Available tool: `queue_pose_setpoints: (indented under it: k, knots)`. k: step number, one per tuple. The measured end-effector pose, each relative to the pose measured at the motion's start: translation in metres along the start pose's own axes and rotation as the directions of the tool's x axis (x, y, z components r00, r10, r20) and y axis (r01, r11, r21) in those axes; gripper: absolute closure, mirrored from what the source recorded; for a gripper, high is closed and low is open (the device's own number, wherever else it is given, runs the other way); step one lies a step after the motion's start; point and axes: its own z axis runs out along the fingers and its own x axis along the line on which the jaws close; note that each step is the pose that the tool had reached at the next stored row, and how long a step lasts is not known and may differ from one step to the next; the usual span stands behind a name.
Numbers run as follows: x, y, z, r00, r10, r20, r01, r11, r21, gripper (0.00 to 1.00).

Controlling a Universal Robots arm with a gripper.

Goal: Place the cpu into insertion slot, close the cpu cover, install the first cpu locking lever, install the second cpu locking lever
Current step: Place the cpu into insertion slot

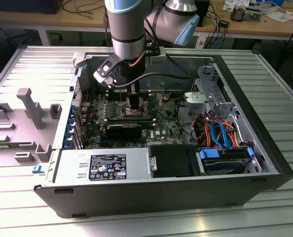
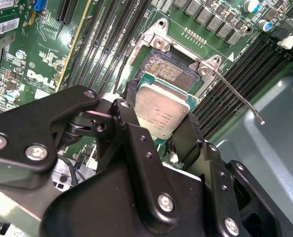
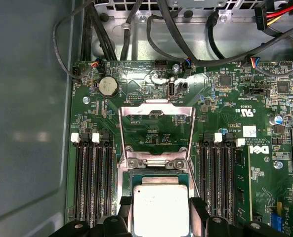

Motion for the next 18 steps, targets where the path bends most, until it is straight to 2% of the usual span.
queue_pose_setpoints:
  k: [7,8,9,18]
  knots:
    - [0.0001,0.0,0.001,1.0,0.0,-0.0005,0.0,1.0,-0.0003,0.46]
    - [0.0001,-0.0002,0.0025,1.0,0.0,-0.0001,0.0,1.0,-0.0001,0.46]
    - [0.0004,-0.0008,0.0086,1.0,-0.002,-0.0002,0.002,1.0,0.0,0.46]
    - [0.0003,-0.0029,0.0169,1.0,0.002,0.0001,-0.002,1.0,-0.0002,0.46]
